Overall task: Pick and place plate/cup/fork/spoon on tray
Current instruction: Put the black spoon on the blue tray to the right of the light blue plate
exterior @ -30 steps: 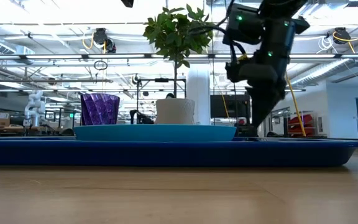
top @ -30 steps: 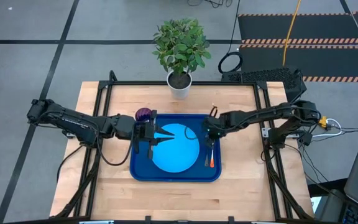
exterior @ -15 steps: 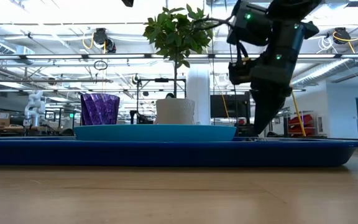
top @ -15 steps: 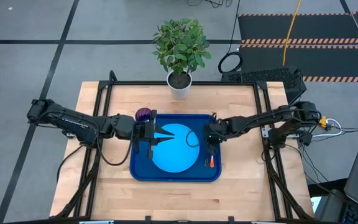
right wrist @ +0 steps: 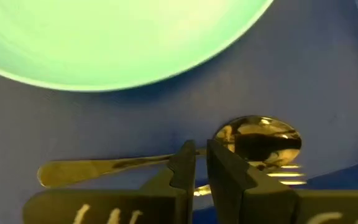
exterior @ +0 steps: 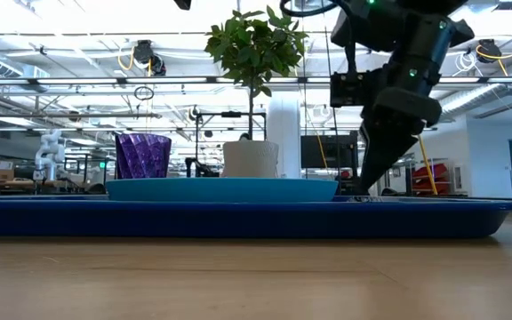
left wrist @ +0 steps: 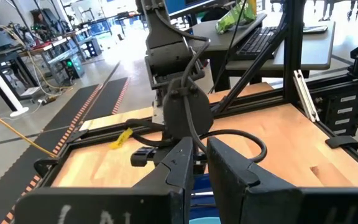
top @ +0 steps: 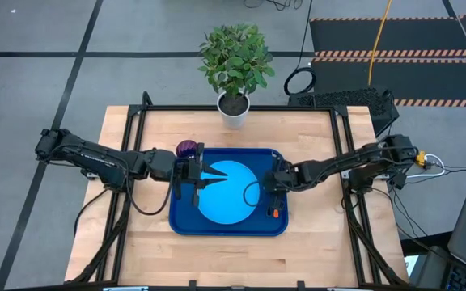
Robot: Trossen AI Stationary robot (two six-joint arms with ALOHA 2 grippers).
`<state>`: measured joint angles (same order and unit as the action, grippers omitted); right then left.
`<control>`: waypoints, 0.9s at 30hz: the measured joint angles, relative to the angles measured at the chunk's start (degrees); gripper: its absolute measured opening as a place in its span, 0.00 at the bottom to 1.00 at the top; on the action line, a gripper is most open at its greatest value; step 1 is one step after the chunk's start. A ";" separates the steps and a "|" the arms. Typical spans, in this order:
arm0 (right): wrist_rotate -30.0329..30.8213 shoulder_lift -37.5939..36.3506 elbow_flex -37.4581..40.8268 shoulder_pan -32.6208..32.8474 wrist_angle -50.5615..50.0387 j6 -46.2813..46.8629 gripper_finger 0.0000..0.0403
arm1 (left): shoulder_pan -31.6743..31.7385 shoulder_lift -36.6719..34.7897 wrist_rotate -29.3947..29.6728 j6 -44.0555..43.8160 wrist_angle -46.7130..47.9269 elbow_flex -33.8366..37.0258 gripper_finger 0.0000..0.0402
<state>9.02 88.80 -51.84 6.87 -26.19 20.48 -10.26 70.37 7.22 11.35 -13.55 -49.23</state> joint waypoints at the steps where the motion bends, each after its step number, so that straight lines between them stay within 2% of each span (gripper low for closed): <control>1: 0.00 -0.01 0.19 0.00 0.18 -0.17 0.08 | 0.00 0.00 -0.01 0.09 0.00 0.00 0.13; 11: -0.14 -0.01 5.86 0.39 5.12 -0.21 0.08 | 0.00 0.00 -0.01 0.11 0.01 0.00 0.13; 27: -0.13 -0.01 6.39 1.00 8.23 0.30 0.08 | 0.00 0.00 -0.01 0.14 -0.03 0.00 0.13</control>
<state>8.89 88.79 -45.45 7.87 -17.96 20.78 -10.26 70.37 7.20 11.49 -13.58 -49.23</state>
